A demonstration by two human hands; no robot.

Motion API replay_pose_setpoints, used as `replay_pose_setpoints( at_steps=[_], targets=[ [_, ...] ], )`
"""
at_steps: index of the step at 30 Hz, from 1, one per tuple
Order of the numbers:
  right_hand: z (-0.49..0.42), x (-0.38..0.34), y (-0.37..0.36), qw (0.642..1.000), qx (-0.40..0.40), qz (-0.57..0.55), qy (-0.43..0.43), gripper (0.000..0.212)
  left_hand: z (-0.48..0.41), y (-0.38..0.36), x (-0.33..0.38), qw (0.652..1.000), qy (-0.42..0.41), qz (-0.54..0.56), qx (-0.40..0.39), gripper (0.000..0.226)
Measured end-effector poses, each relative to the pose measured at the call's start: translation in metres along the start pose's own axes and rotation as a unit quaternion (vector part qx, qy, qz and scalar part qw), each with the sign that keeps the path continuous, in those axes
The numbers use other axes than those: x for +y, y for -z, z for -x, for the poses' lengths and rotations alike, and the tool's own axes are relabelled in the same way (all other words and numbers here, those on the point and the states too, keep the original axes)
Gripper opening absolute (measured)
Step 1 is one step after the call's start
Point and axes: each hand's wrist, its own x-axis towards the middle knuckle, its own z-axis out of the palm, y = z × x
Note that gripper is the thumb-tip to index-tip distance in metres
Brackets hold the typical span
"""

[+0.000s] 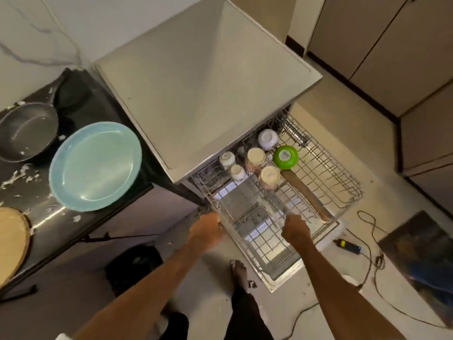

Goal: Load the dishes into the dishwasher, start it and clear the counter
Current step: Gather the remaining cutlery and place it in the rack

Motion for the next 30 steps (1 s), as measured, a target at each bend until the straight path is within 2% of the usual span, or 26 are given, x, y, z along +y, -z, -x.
replay_pose_setpoints(
  at_steps=[3,9,18,24,28,30],
  targets=[
    [-0.032,-0.016,-0.011,0.999,0.001,0.034,0.03,0.029,-0.015,-0.009,-0.004,1.0,0.025,-0.008,0.0,0.028],
    [-0.081,-0.047,-0.016,0.998,0.019,0.024,0.05,0.024,-0.033,-0.022,-0.015,0.998,0.051,0.036,-0.003,0.046],
    [-0.101,-0.054,-0.02,0.996,0.039,0.06,0.049,0.033,-0.034,-0.033,-0.036,0.995,0.068,0.063,0.027,0.031],
    [-0.106,-0.06,-0.028,0.997,0.021,0.049,0.06,0.033,-0.037,-0.04,-0.052,0.994,0.075,0.079,0.021,0.031],
    [-0.113,-0.072,-0.034,0.995,0.012,0.079,0.059,0.026,-0.041,-0.052,-0.062,0.993,0.078,0.083,0.022,0.033],
    [-0.12,-0.075,-0.04,0.992,0.023,0.101,0.066,0.03,-0.042,-0.058,-0.067,0.993,0.082,0.082,0.028,0.031]
  ],
)
